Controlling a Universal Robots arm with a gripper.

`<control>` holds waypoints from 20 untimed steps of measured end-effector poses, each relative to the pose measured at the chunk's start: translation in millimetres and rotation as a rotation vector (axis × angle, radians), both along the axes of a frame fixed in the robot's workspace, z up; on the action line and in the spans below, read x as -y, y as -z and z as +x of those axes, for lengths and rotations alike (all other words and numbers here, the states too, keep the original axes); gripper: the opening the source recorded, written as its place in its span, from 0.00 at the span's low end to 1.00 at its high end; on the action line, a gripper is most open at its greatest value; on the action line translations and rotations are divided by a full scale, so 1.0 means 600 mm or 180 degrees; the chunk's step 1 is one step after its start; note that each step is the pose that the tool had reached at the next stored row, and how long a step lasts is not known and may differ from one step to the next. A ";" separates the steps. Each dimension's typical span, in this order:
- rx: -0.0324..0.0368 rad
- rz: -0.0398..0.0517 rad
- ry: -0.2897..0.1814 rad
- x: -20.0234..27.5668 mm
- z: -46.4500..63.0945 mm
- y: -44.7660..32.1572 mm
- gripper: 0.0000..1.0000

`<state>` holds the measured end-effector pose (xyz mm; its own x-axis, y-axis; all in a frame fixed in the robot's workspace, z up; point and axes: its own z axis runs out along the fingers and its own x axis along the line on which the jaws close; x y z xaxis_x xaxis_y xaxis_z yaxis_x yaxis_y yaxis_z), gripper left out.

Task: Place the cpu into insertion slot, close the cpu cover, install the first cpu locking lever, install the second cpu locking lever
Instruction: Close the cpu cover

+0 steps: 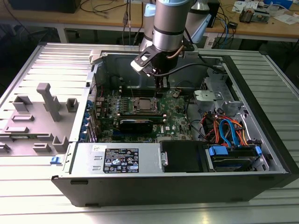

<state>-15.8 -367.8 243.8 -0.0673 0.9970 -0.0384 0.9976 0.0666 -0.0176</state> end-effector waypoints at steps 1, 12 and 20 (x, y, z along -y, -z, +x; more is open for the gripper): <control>0.0000 -0.0001 0.0000 0.0023 -0.001 0.001 0.11; 0.0000 -0.0001 0.0000 0.0067 -0.001 0.002 0.11; -0.0001 -0.0001 0.0000 0.0074 -0.004 0.004 0.11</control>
